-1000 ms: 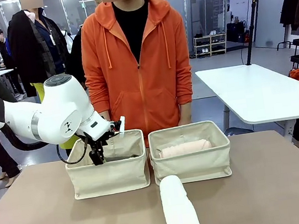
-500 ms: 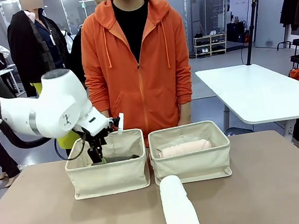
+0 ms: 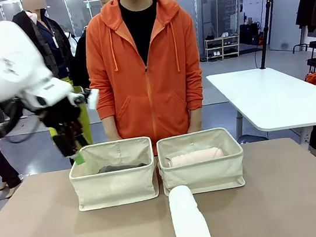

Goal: Divide the towels into two baskets.
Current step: Pick up one hotel-folded towel from the bottom of the table and place it in the Fabric basket indicated by the person.

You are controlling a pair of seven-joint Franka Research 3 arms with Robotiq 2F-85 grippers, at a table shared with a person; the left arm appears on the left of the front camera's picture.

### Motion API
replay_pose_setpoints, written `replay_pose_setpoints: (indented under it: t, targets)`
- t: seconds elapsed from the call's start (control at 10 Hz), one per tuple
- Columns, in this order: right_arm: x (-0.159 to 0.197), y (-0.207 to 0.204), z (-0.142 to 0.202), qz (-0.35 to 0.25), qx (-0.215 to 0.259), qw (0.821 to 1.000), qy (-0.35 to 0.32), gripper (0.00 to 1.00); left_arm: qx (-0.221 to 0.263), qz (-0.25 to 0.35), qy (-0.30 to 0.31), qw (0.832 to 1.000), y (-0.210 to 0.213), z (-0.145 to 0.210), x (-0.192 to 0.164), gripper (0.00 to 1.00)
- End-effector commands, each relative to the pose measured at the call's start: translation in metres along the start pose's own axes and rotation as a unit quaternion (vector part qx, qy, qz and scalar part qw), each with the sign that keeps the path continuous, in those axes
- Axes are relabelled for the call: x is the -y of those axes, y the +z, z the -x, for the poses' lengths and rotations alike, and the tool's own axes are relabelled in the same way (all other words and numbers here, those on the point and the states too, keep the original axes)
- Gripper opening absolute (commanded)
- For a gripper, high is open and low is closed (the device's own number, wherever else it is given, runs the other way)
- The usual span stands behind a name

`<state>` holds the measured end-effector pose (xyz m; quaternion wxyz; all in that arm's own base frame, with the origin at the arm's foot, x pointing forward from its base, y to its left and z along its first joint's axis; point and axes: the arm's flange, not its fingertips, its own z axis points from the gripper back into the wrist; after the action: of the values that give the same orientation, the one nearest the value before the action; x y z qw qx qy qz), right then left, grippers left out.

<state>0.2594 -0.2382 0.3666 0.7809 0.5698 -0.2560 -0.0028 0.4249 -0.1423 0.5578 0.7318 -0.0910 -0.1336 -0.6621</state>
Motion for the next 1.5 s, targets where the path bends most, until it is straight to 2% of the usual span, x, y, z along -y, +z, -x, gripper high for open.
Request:
replay_pose_setpoints:
  t: [0.0,0.1,0.2,0.3,0.5,0.6,0.7,0.9,1.0,1.1,1.2,1.4]
  targets:
    - [-0.002,0.002,0.002,0.000,-0.008,1.000,0.002,1.00,0.102,0.043,0.102,0.989,0.017,0.055,0.028,0.96]
    - [-0.002,0.002,0.002,0.000,-0.008,1.000,0.002,1.00,0.168,0.047,0.150,0.973,0.032,0.089,0.049,0.96]
    - [-0.002,0.002,0.002,0.000,-0.008,1.000,0.002,1.00,0.213,0.051,0.200,0.955,0.047,0.127,0.072,0.96]
    - [-0.002,0.002,0.002,0.000,-0.008,1.000,0.002,1.00,0.240,0.050,0.242,0.939,0.060,0.157,0.088,0.96]
    - [-0.002,0.002,0.002,0.000,-0.008,1.000,0.002,1.00,0.267,0.104,0.321,0.903,0.065,0.215,0.116,0.96]
    - [-0.002,0.002,0.002,0.000,-0.008,1.000,0.002,1.00,0.301,0.128,0.370,0.870,0.058,0.254,0.130,0.96]
    - [-0.002,0.002,0.002,0.000,-0.008,1.000,0.002,1.00,0.351,0.124,0.399,0.838,0.048,0.291,0.145,0.96]
    - [-0.002,0.002,0.002,0.000,-0.008,1.000,0.002,1.00,0.394,0.125,0.459,0.787,0.021,0.350,0.178,0.96]
    - [-0.002,0.002,0.002,0.000,-0.008,1.000,0.002,1.00,0.407,0.119,0.473,0.773,0.010,0.365,0.185,0.96]
    - [-0.002,0.002,0.002,0.000,-0.008,1.000,0.002,1.00,0.416,0.113,0.453,0.780,0.006,0.364,0.178,0.96]
    - [-0.002,0.002,0.002,0.000,-0.008,1.000,0.002,1.00,0.385,0.122,0.470,0.785,0.021,0.364,0.184,0.96]
    - [-0.002,0.002,0.002,0.000,-0.008,1.000,0.002,1.00,0.385,0.122,0.470,0.785,0.021,0.364,0.184,0.96]
